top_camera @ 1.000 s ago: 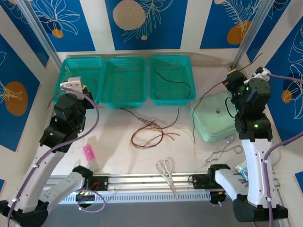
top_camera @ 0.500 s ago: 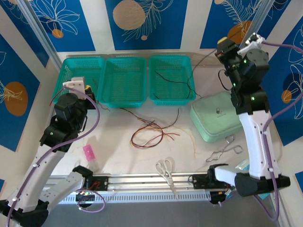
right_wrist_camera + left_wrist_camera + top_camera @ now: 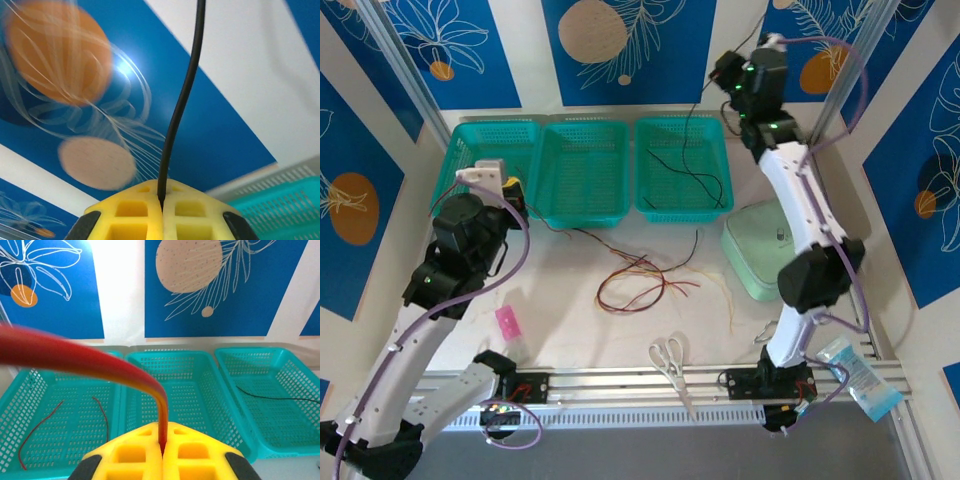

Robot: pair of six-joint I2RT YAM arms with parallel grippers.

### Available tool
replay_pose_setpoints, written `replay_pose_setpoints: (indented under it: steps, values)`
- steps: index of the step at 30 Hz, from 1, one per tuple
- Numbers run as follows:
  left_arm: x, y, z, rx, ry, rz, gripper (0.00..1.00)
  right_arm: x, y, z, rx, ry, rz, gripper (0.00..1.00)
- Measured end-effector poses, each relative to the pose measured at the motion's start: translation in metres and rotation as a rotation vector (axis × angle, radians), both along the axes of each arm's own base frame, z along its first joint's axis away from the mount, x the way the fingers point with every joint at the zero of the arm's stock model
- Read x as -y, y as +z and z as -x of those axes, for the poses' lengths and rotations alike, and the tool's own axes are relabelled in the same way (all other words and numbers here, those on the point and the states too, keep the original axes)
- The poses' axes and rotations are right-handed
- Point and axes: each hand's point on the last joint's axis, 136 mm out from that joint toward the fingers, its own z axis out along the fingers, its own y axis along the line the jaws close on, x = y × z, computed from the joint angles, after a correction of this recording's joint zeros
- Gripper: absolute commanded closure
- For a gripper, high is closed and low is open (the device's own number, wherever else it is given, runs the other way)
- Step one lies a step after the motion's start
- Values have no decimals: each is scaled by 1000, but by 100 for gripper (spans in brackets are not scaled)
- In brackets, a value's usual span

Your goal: Untangle the cables

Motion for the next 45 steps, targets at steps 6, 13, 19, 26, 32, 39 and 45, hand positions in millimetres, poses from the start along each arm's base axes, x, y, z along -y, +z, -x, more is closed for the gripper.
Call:
replay_pose_setpoints:
  steps: [6,13,19,26,32,39,45]
  values:
    - [5,9,5,7,-37,25,100,-24,-134,-34,-292,34,92,100]
    - [9,12,7,6,-62,43,100,-33,-198,-38,-503,79,152,100]
    - [14,23,6,18,-85,60,100,-44,-275,-37,-713,153,158,100]
    - [16,25,12,20,-105,101,100,-44,-370,-18,-960,190,202,100]
    - [16,25,13,19,-109,112,100,-40,-392,-8,-1044,213,218,82]
    - [20,24,5,7,-110,94,100,-38,-371,-8,-1010,229,258,26]
    - [22,31,1,15,-117,76,100,-38,-305,-10,-892,241,271,14]
